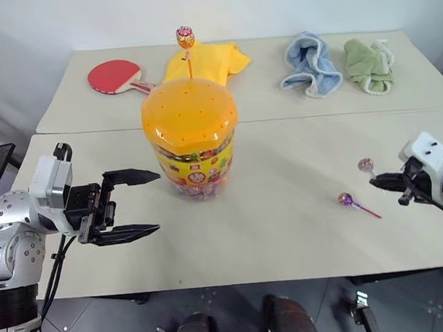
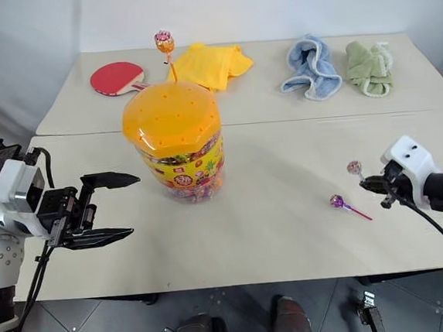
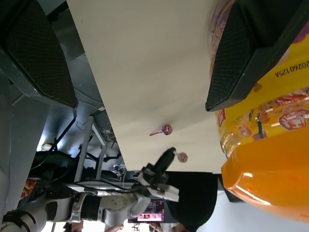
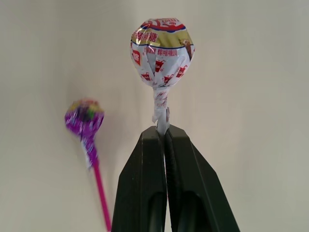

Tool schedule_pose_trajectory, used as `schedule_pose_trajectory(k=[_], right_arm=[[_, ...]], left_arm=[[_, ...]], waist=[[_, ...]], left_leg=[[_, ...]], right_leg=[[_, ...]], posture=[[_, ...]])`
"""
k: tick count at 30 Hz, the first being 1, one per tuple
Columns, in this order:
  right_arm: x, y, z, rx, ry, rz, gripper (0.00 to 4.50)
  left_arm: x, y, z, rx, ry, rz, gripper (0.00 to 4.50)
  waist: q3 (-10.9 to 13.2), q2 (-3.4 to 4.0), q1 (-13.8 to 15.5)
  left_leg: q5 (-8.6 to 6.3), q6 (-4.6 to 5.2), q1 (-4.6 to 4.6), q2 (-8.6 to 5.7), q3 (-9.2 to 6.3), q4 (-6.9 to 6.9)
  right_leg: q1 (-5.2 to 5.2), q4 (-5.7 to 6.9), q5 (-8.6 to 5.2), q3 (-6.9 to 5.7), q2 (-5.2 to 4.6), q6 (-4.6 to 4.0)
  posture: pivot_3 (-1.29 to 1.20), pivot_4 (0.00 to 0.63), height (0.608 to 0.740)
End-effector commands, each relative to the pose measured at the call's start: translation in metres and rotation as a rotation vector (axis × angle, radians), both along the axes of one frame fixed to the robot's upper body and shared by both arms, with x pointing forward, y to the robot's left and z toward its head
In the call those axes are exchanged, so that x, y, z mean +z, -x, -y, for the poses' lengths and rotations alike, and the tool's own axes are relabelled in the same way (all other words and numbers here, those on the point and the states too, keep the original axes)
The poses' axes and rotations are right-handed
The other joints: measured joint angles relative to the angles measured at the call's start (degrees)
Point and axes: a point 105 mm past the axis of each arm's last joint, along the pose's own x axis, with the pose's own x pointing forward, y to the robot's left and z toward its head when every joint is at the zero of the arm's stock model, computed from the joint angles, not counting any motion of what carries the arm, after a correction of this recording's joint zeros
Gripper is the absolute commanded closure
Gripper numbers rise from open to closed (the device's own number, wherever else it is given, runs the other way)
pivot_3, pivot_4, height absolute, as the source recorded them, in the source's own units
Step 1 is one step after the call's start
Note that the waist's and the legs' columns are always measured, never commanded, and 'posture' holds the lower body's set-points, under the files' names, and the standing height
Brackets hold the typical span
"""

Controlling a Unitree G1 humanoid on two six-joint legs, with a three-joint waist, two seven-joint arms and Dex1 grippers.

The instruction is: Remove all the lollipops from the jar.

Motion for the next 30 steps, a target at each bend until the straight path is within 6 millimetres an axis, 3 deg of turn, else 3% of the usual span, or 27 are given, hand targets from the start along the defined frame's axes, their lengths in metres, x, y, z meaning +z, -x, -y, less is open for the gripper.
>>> schedule_pose_trajectory(k=[1,6,9,10,14,16,21,26,30], right_arm=[[0.002,0.002,0.003,0.01,-0.024,0.022,4.0],[0.006,0.004,0.003,0.056,-0.034,0.03,2.48],[0.032,0.007,-0.011,0.166,-0.118,0.104,1.47],[0.05,0.006,-0.021,0.21,-0.193,0.144,1.13],[0.131,-0.011,-0.074,0.364,-0.485,0.348,1.13],[0.153,-0.024,-0.102,0.408,-0.544,0.405,1.13],[0.186,-0.06,-0.176,0.465,-0.663,0.44,1.13],[0.187,-0.086,-0.24,0.461,-0.66,0.366,1.13],[0.189,-0.087,-0.267,0.496,-0.674,0.34,1.13]], left_arm=[[0.007,0.0,0.002,-0.002,0.009,0.035,0.0],[0.013,-0.002,-0.002,0.03,0.031,0.051,0.0],[0.027,-0.002,-0.011,0.076,0.125,0.034,0.0],[0.034,-0.002,-0.015,0.096,0.178,0.027,0.0],[0.069,-0.015,-0.049,0.273,0.421,0.073,0.0],[0.078,-0.021,-0.06,0.323,0.493,0.071,0.0],[0.082,-0.033,-0.056,0.339,0.578,0.058,0.0],[0.075,-0.039,-0.041,0.316,0.592,0.033,0.0],[0.072,-0.039,-0.037,0.309,0.606,0.02,0.0]], waist=[[0.0,0.0,0.3],[0.0,0.0,0.8],[0.0,0.0,0.7],[0.0,0.0,0.7],[0.1,0.08,-0.2],[0.1,0.08,-0.6],[0.1,0.07,-1.0],[0.1,0.07,-1.1],[0.1,0.07,-1.4]], left_leg=[[0.0,0.0,-0.01,0.0,-0.01,0.0],[-0.01,0.01,-0.11,-0.04,-0.16,0.01],[-0.01,0.01,-0.13,-0.04,-0.17,0.01],[-0.01,0.01,-0.12,-0.03,-0.17,0.01],[0.0,0.0,-0.04,0.03,-0.3,0.05],[0.03,-0.06,0.04,0.09,-0.41,0.06],[-0.01,-0.13,-0.06,0.01,-0.44,0.02],[-0.03,-0.12,-0.26,-0.13,-0.84,-0.06],[-0.04,-0.11,-0.25,-0.15,-0.85,-0.12]], right_leg=[[0.0,-0.01,0.0,0.0,0.0,0.0],[0.01,-0.04,0.01,-0.07,-0.01,0.02],[0.0,-0.07,0.01,-0.09,-0.01,0.02],[0.0,-0.07,0.01,-0.09,-0.01,0.02],[0.01,-0.03,0.01,-0.02,0.0,0.01],[0.01,0.12,0.05,-0.04,0.05,-0.04],[-0.03,0.3,0.05,-0.23,0.0,-0.04],[-0.14,0.49,0.05,-0.36,-0.01,-0.04],[-0.14,0.46,0.05,-0.38,-0.02,-0.04]], posture=[[0.0,0.15,0.74],[0.0,0.15,0.74],[0.0,0.15,0.74],[0.0,0.15,0.74],[0.0,0.15,0.74],[0.0,0.15,0.74],[0.0,0.15,0.74],[0.0,0.15,0.74],[0.0,0.15,0.74]])
